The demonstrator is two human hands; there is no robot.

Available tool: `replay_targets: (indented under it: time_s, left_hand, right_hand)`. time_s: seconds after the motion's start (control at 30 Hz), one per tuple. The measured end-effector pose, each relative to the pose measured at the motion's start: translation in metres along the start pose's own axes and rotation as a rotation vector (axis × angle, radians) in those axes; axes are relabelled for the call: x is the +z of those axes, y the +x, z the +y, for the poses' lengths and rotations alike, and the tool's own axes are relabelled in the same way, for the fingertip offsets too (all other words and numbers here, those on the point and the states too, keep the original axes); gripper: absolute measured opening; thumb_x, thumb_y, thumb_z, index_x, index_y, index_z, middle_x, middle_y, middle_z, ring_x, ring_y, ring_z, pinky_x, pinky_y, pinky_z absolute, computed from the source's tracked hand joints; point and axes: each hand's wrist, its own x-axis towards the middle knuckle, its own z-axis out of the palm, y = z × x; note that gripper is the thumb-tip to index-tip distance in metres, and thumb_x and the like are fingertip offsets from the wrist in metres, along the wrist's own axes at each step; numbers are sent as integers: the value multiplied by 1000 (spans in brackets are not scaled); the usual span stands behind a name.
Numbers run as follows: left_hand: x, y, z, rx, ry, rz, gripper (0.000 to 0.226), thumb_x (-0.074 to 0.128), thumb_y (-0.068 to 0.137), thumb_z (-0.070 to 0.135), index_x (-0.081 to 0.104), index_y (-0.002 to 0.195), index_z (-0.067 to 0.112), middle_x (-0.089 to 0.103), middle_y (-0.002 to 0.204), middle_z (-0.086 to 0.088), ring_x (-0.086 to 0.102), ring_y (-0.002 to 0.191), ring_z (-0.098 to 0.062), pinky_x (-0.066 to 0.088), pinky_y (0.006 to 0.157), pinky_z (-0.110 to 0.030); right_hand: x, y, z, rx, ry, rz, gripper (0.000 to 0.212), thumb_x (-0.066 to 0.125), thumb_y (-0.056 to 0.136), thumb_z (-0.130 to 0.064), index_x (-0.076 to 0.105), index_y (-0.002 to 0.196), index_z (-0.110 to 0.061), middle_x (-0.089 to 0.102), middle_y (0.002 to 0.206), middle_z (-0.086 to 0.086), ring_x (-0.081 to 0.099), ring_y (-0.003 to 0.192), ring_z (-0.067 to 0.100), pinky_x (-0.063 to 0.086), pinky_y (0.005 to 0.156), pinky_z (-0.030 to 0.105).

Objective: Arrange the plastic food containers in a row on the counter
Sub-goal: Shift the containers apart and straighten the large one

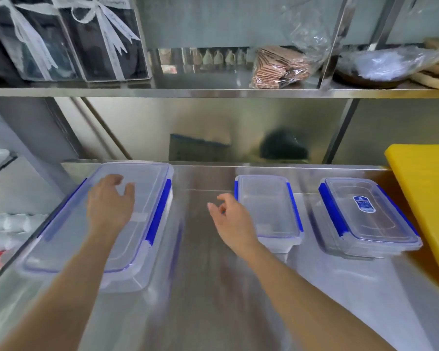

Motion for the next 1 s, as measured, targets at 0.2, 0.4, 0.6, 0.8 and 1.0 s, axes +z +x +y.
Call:
replay_targets:
  time_s: [0.2, 0.4, 0.6, 0.8, 1.0]
  left_hand:
    - [-57, 27, -100, -272, 278, -110, 59, 57, 85, 42, 42, 132, 9, 48, 135, -25, 41, 125, -45, 30, 103, -54]
    - [-61, 27, -132, -337, -5, -317, 73, 57, 76, 61, 38, 138, 29, 43, 146, -9, 45, 127, -37, 35, 108, -52]
    - [-50, 15, -125, -340, -62, -326, 86, 59, 59, 72, 42, 135, 36, 50, 140, -4, 55, 116, -35, 44, 101, -52]
    - [-31, -9, -99, -260, -15, -376, 81, 47, 69, 75, 36, 139, 36, 56, 133, -6, 57, 109, -37, 44, 99, -54]
    - [-14, -22, -84, -217, 35, -347, 76, 45, 76, 70, 31, 141, 34, 50, 139, -5, 52, 118, -35, 42, 98, -49]
  right_hand:
    - [85, -7, -46, 151, 215, -271, 55, 52, 85, -51, 43, 125, -14, 56, 122, 7, 59, 103, 26, 53, 90, 47]
    - [115, -15, -52, 212, 260, -288, 58, 55, 82, -49, 38, 129, -20, 57, 124, 5, 59, 108, 29, 54, 88, 48]
    - [96, -20, -38, 227, 343, -244, 47, 52, 81, -43, 45, 125, -26, 62, 118, -2, 62, 103, 22, 53, 91, 47]
    - [76, -28, -19, 216, 335, -109, 46, 49, 85, -35, 46, 130, -24, 63, 120, -1, 62, 104, 20, 53, 89, 36]
    - [56, -33, -11, 215, 289, -56, 45, 47, 87, -33, 46, 132, -25, 63, 120, -2, 59, 99, 16, 44, 66, 20]
